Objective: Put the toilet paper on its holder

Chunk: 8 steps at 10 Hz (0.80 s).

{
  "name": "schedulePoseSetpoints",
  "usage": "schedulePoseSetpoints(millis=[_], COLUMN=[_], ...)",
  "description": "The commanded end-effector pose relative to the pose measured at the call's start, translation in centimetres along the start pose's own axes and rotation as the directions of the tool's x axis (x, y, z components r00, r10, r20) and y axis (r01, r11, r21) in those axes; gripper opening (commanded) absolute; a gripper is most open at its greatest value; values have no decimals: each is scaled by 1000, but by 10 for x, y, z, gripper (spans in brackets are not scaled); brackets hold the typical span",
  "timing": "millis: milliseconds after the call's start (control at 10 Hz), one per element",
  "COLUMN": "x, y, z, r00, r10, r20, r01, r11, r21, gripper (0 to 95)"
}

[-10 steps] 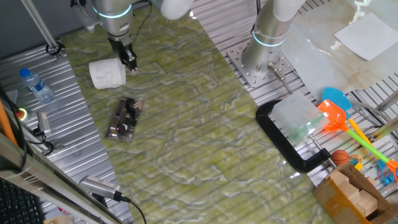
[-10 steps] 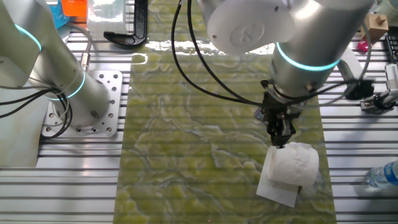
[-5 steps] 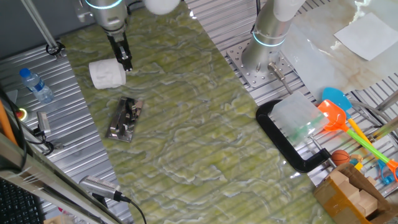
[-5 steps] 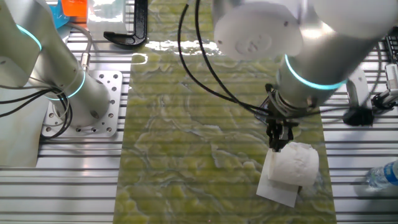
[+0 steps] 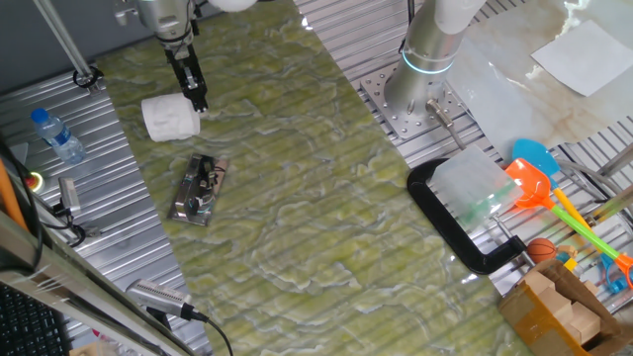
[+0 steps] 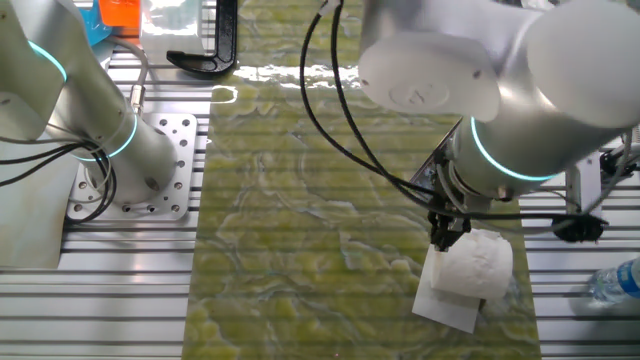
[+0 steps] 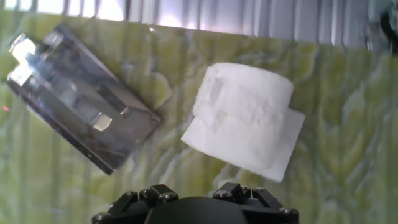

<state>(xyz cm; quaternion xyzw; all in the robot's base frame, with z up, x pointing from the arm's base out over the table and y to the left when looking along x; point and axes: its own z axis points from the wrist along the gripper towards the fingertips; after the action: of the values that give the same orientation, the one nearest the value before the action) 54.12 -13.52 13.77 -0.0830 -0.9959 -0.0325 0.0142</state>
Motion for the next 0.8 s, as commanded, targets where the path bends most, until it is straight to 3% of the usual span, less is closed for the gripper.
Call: schedulePoseSetpoints(millis=[100,400,500,800], x=[2,2,5,-9], y=[0,0,0,-11], z=[0,0,2,10], r00=[999,997,996,995], r10=[30,68,75,81], r20=[29,29,41,54], r01=[-32,-70,-78,-87], r11=[997,994,993,990], r21=[74,85,90,113], gripper=[760,760,760,760])
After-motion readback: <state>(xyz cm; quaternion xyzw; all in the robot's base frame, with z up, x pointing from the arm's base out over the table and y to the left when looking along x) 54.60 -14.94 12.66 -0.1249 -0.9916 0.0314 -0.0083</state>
